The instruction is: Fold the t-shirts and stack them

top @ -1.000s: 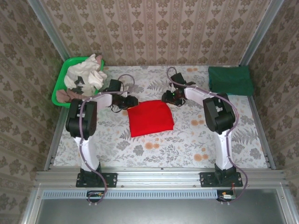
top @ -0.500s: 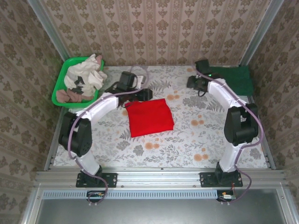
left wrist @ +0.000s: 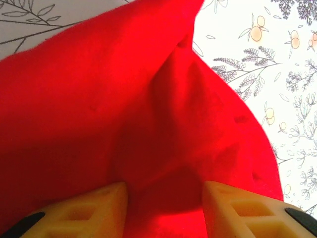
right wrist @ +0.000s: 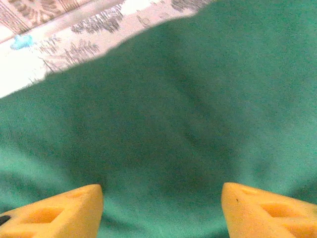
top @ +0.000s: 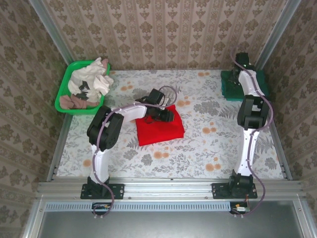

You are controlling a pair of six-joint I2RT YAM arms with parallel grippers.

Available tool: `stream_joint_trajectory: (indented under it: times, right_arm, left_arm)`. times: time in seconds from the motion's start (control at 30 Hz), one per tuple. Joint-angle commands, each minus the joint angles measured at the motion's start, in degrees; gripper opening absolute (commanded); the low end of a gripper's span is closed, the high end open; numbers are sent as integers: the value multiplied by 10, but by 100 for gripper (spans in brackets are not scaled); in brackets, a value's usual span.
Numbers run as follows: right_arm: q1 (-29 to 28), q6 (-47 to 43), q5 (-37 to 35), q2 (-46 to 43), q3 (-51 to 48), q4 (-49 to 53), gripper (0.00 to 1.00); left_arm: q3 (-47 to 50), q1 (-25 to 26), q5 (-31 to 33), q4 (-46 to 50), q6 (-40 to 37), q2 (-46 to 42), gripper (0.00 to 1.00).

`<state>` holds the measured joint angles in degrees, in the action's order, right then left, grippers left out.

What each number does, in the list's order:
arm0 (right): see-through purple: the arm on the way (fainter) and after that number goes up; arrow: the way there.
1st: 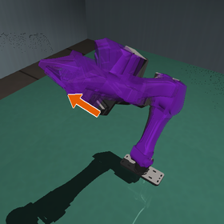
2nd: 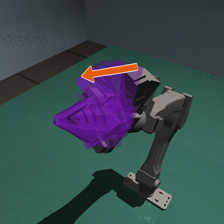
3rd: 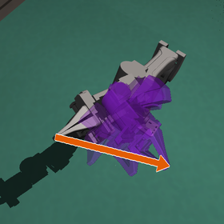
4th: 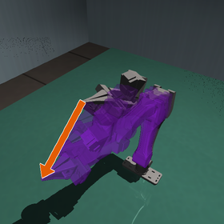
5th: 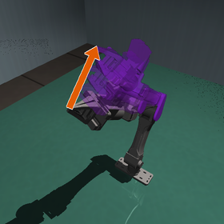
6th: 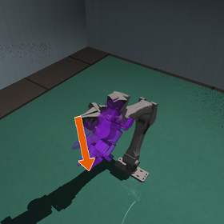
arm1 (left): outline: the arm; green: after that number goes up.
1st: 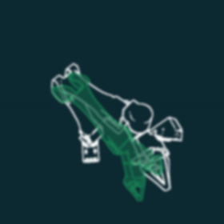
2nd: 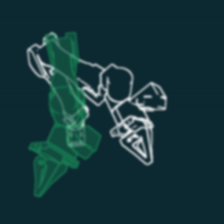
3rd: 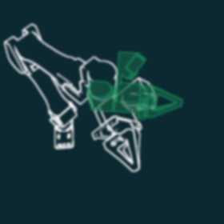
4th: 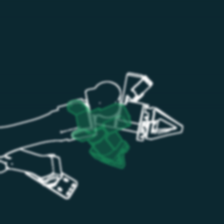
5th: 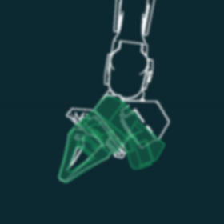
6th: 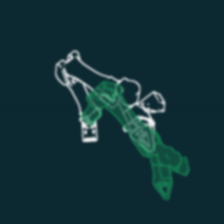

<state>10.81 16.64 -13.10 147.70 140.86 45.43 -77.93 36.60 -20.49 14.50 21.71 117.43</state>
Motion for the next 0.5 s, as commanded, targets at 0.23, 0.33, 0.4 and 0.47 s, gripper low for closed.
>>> stream_joint_trajectory:
  times: [0.23, 0.33, 0.4, 0.47]
  right_arm:
    - [-11, 34, 164, 34, -16, 130, 67]
    - [-31, 48, 192, -19, -124, 80, 67]
    - [-47, 63, 208, -55, -192, 49, 67]
    - [-66, 83, 215, -89, -254, 21, 67]
  left_arm:
    - [125, -65, 23, 54, -29, -89, 46]
    - [146, -82, 22, 52, -33, -106, 46]
    - [155, -92, 19, 47, -34, -110, 46]
    - [160, -97, 13, 43, -36, -109, 46]
